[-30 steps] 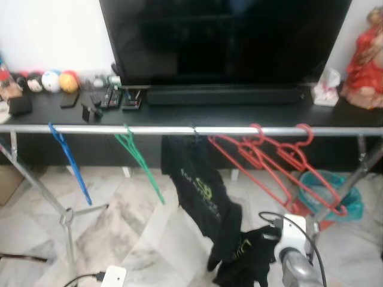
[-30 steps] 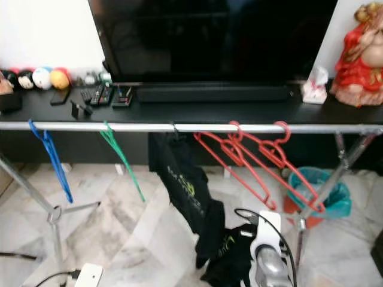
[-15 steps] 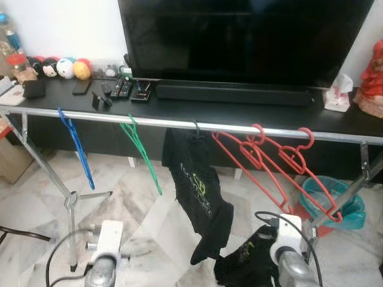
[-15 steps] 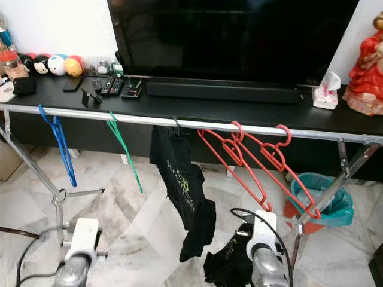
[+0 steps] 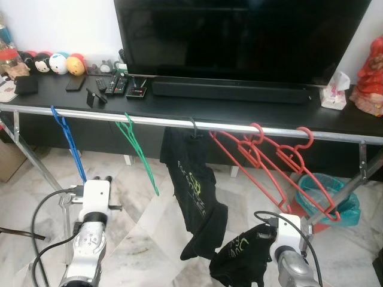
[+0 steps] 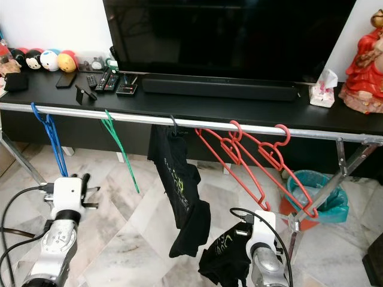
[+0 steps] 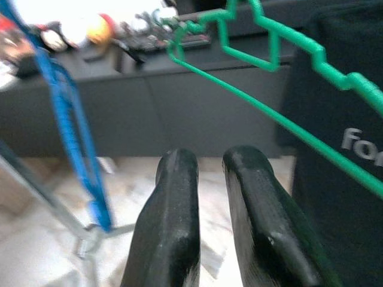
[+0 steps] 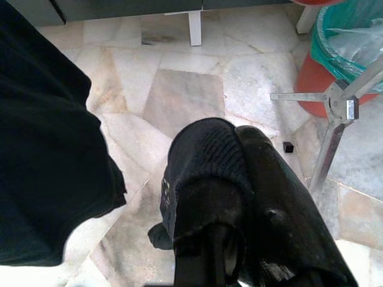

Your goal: Hang hanger

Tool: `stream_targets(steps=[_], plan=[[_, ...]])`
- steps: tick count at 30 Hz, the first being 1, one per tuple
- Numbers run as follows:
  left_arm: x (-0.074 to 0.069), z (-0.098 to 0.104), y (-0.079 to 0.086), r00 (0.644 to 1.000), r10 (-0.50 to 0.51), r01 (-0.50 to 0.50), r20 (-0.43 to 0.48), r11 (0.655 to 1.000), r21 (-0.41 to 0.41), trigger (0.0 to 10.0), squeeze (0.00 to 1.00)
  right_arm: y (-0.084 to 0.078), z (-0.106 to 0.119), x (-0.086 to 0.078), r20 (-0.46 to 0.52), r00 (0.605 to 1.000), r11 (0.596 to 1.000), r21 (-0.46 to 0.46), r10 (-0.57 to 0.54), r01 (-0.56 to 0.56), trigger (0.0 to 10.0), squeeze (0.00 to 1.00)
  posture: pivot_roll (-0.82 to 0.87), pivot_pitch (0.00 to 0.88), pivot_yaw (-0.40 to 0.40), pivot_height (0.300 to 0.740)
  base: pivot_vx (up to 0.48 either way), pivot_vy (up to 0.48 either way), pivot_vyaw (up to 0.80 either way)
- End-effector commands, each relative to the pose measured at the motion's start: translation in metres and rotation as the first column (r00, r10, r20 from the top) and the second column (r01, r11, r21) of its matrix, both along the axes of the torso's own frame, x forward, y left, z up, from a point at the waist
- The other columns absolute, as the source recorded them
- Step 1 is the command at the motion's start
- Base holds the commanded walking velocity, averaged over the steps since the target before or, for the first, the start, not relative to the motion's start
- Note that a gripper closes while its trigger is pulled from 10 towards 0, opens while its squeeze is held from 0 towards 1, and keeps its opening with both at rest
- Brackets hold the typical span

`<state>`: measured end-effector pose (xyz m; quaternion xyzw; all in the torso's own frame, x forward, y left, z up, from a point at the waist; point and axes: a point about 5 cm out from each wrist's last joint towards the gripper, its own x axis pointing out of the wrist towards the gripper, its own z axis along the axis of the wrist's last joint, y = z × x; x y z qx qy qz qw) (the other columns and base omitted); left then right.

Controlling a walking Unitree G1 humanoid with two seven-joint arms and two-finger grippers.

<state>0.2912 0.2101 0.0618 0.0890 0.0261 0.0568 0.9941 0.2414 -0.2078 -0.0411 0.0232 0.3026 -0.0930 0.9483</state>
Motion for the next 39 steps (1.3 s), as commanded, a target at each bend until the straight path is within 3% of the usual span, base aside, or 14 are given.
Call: stream_targets(steps=[1, 4, 6, 12, 20, 22, 23, 24, 30, 39], plan=[[0.013, 0.008, -0.006, 1.000, -0.022, 0.020, -0.014, 0.997, -0.078, 10.0, 1.00, 0.000, 0.004, 0.005, 0.010, 1.000, 1.000, -0.004, 0.008, -0.008, 10.0, 0.00, 0.03, 0.000, -0.034, 0.740, 0.000, 0.000, 0.00], [0.021, 0.014, -0.008, 1.000, -0.018, 0.017, -0.012, 0.996, -0.089, 10.0, 1.00, 0.001, 0.004, 0.006, 0.012, 1.000, 1.000, -0.006, 0.013, -0.013, 10.0, 0.00, 0.02, 0.000, -0.032, 0.740, 0.000, 0.000, 0.00], [0.029, 0.019, -0.010, 1.000, -0.015, 0.014, -0.010, 0.990, -0.142, 10.0, 1.00, 0.001, 0.004, 0.006, 0.011, 1.000, 1.000, -0.010, 0.017, -0.017, 10.0, 0.00, 0.02, 0.000, -0.031, 0.740, 0.000, 0.000, 0.00], [0.051, 0.033, -0.023, 0.995, -0.085, 0.073, -0.045, 0.972, -0.222, 10.0, 1.00, 0.001, 0.004, 0.006, 0.012, 1.000, 1.000, -0.008, 0.016, -0.016, 10.0, 0.00, 0.02, 0.000, -0.032, 0.740, 0.000, 0.000, 0.00], [0.074, 0.052, -0.031, 0.996, -0.075, 0.060, -0.040, 0.953, -0.297, 10.0, 1.00, 0.003, 0.005, 0.007, 0.019, 1.000, 1.000, -0.004, 0.022, -0.022, 10.0, 0.00, 0.02, 0.000, -0.030, 0.740, 0.000, 0.000, 0.00], [0.081, 0.060, -0.032, 0.998, -0.048, 0.032, -0.034, 0.935, -0.354, 10.0, 1.00, 0.003, 0.005, 0.008, 0.022, 1.000, 1.000, -0.002, 0.022, -0.022, 10.0, 0.00, 0.02, 0.000, -0.030, 0.740, 0.000, 0.000, 0.00], [0.084, 0.062, -0.032, 0.998, -0.048, 0.033, -0.033, 0.932, -0.362, 10.0, 0.19, 0.003, 0.005, 0.008, 0.023, 0.999, 1.000, -0.001, 0.023, -0.023, 10.0, 0.00, 0.02, 0.000, -0.030, 0.740, 0.000, 0.000, 0.00], [0.088, 0.068, -0.035, 0.998, -0.054, 0.039, -0.029, 0.929, -0.369, 10.0, 0.00, 0.003, 0.006, 0.008, 0.023, 0.999, 1.000, -0.001, 0.023, -0.023, 10.0, 0.00, 0.02, 0.000, -0.030, 0.740, 0.000, 0.000, 0.00], [0.096, 0.071, -0.039, 0.993, -0.028, -0.013, -0.112, 0.936, -0.351, 10.0, 0.00, 0.005, 0.006, 0.010, 0.025, 0.999, 0.999, 0.007, 0.031, -0.031, 10.0, 0.00, 0.02, 0.000, -0.032, 0.740, 0.000, 0.000, 0.00], [0.094, 0.055, -0.039, 0.961, 0.035, -0.107, -0.273, 0.961, -0.255, 10.0, 0.00, 0.008, 0.006, 0.010, 0.022, 0.998, 0.998, 0.023, 0.057, -0.057, 10.0, 0.00, 0.02, 0.000, -0.037, 0.740, 0.000, 0.000, 0.00]])
